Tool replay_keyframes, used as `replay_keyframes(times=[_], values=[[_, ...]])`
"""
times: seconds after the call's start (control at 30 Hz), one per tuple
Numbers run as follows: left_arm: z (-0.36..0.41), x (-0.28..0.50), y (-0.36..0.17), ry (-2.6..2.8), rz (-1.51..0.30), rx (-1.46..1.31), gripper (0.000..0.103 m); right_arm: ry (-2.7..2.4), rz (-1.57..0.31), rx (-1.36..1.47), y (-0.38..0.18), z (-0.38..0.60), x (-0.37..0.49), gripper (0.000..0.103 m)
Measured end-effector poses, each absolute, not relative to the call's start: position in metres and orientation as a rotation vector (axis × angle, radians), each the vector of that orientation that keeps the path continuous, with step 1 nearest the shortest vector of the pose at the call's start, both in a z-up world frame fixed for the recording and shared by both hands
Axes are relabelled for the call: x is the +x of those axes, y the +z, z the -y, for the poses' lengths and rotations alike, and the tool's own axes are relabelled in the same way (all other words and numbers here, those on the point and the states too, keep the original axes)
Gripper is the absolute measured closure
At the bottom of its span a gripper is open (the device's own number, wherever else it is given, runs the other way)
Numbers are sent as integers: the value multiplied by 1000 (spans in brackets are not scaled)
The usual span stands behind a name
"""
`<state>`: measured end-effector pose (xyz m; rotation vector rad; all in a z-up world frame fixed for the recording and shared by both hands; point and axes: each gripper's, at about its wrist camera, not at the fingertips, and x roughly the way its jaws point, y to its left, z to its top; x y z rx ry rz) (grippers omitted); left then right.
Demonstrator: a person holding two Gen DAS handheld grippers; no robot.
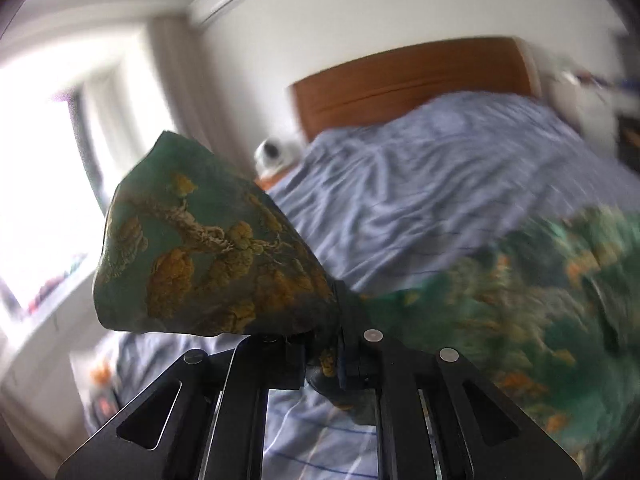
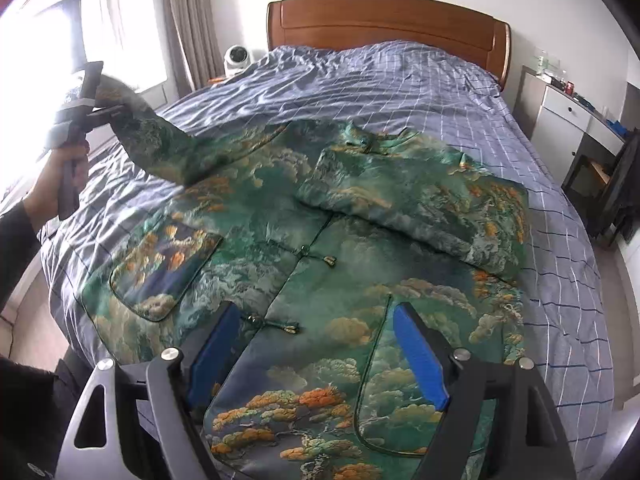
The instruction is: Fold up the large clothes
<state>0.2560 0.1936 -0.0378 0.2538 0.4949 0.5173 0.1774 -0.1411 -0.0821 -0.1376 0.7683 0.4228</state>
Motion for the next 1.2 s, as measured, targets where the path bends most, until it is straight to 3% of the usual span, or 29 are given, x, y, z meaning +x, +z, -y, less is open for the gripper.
replay_keyframes(times=[0.3,0.4,0.43,0.5,0.57,0.63,0.77,0.93,1.2], values=[[-56,273,-91,219,-566,608,93,366,-739,-74,-72,167,178,22],[-22,276,-120,120,-658,640,87,347,-734,-56,-71,176,179,22],[-11,275,-134,70,-690,653,83,341,-734,-53,-71,178,180,22],[-1,271,-149,25,-732,658,63,330,-731,-45,-71,182,181,22],[3,262,-159,9,-751,643,34,323,-726,-37,-69,186,184,22],[3,252,-161,-16,-757,609,28,336,-720,-21,-66,188,192,22],[-6,228,-151,-52,-769,537,23,431,-766,99,-66,185,231,22],[-28,204,-139,-22,-763,422,20,591,-962,490,-110,163,325,22],[-69,169,-130,61,-754,290,17,642,-1149,654,-179,98,396,24]])
